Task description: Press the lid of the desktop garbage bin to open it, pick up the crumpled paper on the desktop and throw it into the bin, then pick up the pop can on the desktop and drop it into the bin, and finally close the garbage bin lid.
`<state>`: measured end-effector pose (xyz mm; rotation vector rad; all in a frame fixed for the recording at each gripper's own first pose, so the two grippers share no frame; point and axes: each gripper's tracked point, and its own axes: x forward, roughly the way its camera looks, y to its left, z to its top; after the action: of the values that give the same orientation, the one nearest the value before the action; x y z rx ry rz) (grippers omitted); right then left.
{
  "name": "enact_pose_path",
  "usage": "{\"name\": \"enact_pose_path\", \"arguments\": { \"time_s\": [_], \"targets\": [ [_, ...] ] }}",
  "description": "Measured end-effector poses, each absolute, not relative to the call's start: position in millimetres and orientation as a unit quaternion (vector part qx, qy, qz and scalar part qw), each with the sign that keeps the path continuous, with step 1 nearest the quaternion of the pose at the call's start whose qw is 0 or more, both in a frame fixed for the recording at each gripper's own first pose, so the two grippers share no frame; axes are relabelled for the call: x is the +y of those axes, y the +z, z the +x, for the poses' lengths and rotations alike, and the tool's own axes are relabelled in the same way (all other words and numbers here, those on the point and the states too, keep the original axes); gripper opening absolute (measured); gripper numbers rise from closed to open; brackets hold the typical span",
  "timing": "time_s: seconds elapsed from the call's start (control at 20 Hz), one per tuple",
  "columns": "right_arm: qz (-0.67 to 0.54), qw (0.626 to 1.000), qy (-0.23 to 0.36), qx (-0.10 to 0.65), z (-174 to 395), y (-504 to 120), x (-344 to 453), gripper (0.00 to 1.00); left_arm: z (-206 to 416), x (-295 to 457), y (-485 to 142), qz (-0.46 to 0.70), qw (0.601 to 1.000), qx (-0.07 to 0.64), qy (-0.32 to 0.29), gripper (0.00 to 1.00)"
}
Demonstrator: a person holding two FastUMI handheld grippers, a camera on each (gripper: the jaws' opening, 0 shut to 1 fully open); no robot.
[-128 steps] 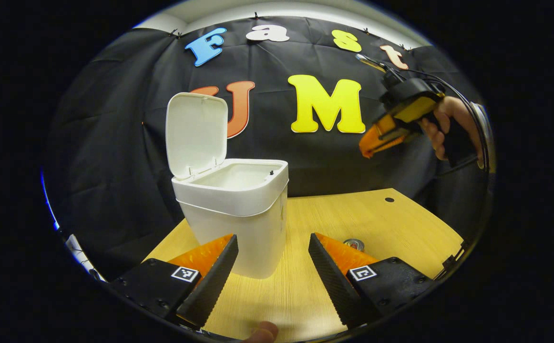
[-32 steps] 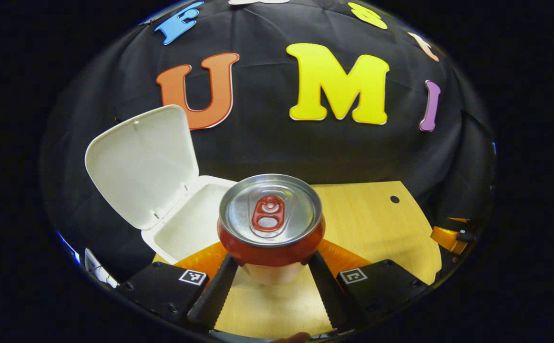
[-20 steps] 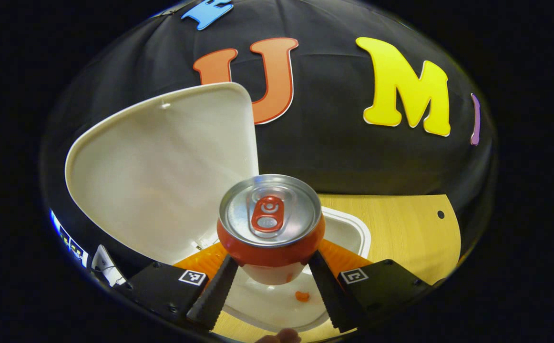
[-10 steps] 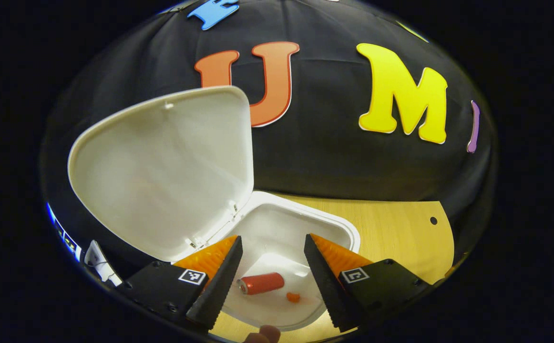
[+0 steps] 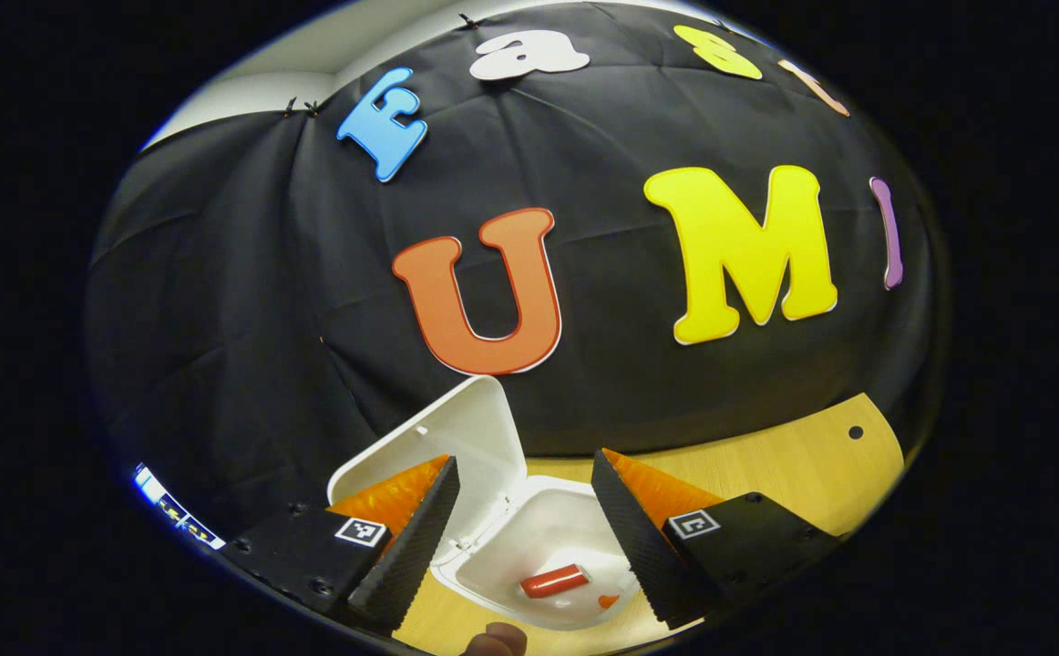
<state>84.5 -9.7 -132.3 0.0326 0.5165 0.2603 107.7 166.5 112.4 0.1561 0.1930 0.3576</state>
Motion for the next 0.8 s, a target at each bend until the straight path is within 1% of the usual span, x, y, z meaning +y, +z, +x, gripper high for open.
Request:
{"name": "enact_pose_path", "arguments": {
  "time_s": [0.15, 0.25, 0.3, 0.35, 0.4, 0.45, 0.5, 0.6, 0.8],
  "targets": [
    [0.022, 0.957, 0.126, 0.258, 82, -138, -13, 0.94, 106, 184, 145, 0.064, 0.974, 0.071, 0.206, 0.96],
    [0.032, 0.956, 0.128, 0.262, 79, -140, -13, 0.96, 107, 201, 166, 0.052, 0.971, 0.059, 0.227, 0.95],
    [0.033, 0.956, 0.129, 0.263, 78, -141, -13, 0.94, 107, 213, 173, 0.040, 0.968, 0.055, 0.240, 0.96],
    [0.031, 0.956, 0.128, 0.262, 78, -140, -14, 0.96, 109, 226, 178, 0.025, 0.966, 0.050, 0.253, 0.96],
    [0.027, 0.957, 0.127, 0.259, 77, -140, -16, 0.94, 112, 240, 182, 0.006, 0.962, 0.048, 0.267, 0.96],
    [0.024, 0.958, 0.126, 0.257, 77, -139, -17, 0.95, 115, 255, 180, -0.009, 0.959, 0.049, 0.281, 0.96],
    [0.021, 0.958, 0.126, 0.256, 76, -138, -18, 0.95, 116, 270, 178, -0.017, 0.952, 0.054, 0.302, 0.96],
    [0.016, 0.960, 0.118, 0.252, 77, -137, -24, 0.96, 127, 290, 165, -0.031, 0.943, 0.063, 0.325, 0.96],
    [0.020, 0.961, 0.112, 0.254, 74, -139, -28, 0.96, 139, 304, 121, -0.084, 0.930, 0.107, 0.342, 0.97]
  ]
}}
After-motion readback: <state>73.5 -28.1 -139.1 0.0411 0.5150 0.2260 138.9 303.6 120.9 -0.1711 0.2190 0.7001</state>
